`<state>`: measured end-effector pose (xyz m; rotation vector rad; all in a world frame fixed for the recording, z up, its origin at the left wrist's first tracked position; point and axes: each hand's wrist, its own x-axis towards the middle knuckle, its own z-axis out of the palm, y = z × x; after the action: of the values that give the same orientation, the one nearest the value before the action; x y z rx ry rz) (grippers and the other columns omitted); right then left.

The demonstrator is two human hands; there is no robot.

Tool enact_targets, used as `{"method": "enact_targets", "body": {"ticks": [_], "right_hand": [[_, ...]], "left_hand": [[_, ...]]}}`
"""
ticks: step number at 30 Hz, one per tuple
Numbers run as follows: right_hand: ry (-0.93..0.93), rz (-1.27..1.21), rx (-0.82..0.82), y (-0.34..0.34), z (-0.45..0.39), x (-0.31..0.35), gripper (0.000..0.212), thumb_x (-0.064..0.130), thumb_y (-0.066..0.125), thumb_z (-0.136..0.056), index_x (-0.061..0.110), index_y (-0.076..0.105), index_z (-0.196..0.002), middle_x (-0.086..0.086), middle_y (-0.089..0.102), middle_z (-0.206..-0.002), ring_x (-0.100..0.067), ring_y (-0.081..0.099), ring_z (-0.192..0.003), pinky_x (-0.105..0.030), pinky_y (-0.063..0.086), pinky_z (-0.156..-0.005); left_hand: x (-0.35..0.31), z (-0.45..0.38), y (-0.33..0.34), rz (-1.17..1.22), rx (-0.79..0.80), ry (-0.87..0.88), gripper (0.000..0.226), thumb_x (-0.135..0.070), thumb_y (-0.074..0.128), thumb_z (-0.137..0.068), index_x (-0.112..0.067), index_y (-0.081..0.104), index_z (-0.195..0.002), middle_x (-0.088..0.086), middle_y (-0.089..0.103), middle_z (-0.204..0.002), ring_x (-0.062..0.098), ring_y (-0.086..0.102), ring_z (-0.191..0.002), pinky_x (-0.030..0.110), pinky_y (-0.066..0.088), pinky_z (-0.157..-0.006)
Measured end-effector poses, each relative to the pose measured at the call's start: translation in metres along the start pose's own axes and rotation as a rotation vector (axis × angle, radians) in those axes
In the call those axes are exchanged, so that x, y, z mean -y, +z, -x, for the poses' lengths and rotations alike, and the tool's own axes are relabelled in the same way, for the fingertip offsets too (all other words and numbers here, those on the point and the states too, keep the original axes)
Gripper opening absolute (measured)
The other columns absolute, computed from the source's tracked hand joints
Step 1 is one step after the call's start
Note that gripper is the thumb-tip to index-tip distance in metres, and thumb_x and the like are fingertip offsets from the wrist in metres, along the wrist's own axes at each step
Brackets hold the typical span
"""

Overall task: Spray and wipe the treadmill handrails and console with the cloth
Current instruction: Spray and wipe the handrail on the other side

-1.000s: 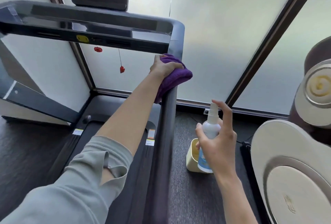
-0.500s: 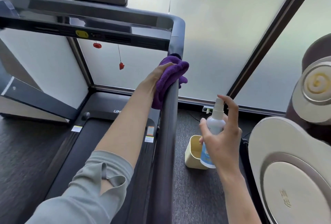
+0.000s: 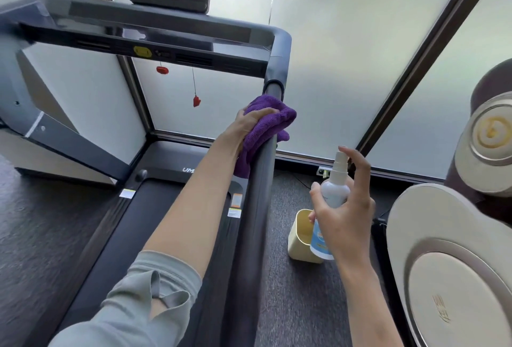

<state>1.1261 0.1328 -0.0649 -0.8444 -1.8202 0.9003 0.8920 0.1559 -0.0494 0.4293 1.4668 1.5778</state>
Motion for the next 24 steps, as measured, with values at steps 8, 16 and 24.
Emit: {"method": "enact_targets", "body": {"ticks": [8, 16, 24], "right_hand": [[-0.010, -0.019, 0.011, -0.010, 0.016, 0.007, 0.061, 0.001, 0.068, -0.084, 0.036, 0.043, -0.127, -0.013, 0.054, -0.063, -0.033, 0.059, -0.048, -0.049, 0.054, -0.054], [-0.054, -0.079, 0.047, -0.022, 0.046, 0.018, 0.063, 0.001, 0.068, -0.083, 0.038, 0.043, -0.127, -0.012, 0.052, -0.063, -0.032, 0.058, -0.044, -0.045, 0.053, -0.047], [-0.075, -0.108, 0.087, -0.031, 0.083, 0.031, 0.062, 0.000, 0.067, -0.083, 0.034, 0.042, -0.128, -0.016, 0.054, -0.064, -0.033, 0.057, -0.044, -0.043, 0.051, -0.043]], "left_hand": [[0.012, 0.035, -0.001, -0.029, -0.006, -0.023, 0.069, -0.030, 0.077, -0.078, -0.001, 0.049, -0.134, 0.023, 0.066, -0.105, 0.029, 0.065, -0.073, 0.040, 0.055, -0.081], [0.028, 0.083, -0.001, -0.049, -0.023, -0.020, 0.073, -0.027, 0.075, -0.080, 0.001, 0.043, -0.139, 0.024, 0.059, -0.124, 0.029, 0.060, -0.090, 0.045, 0.049, -0.099], [0.049, 0.146, -0.004, -0.036, 0.009, -0.008, 0.051, -0.027, 0.073, -0.081, 0.000, 0.059, -0.122, 0.021, 0.060, -0.103, 0.027, 0.059, -0.076, 0.040, 0.048, -0.086]]}}
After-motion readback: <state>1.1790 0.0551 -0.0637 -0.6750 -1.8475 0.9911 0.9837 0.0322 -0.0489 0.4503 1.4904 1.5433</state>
